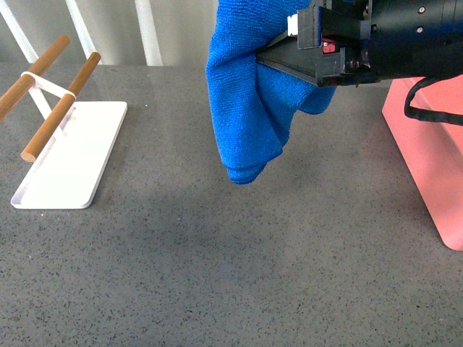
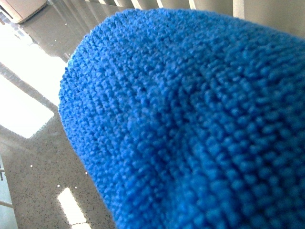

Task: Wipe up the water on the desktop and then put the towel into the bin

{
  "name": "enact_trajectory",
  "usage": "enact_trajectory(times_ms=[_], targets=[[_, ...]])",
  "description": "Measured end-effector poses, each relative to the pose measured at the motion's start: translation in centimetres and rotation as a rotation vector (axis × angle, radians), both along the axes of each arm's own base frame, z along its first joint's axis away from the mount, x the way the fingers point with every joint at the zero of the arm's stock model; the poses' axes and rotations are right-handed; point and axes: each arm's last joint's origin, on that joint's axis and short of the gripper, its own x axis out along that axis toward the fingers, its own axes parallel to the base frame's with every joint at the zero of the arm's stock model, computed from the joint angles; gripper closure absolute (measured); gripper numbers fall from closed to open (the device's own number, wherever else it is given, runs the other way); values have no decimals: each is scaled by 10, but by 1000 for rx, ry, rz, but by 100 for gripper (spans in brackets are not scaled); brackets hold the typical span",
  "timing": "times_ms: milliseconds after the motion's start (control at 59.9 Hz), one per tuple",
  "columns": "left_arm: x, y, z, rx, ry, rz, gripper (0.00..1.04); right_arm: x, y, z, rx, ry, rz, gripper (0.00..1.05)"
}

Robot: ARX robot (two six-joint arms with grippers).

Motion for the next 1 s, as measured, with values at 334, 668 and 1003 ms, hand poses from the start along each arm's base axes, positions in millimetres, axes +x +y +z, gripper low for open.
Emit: enact_trajectory(times_ms=[334,668,1003], targets=[[-12,0,-5,0,35,-1,101,0,-2,1,-6,-17,6,100],[-16,0,-4,0,7,0,99,-1,-3,-2,-52,-5,4,100],[-16,0,-4,0,7,0,49,4,-9,-21,-202,52,0,100]])
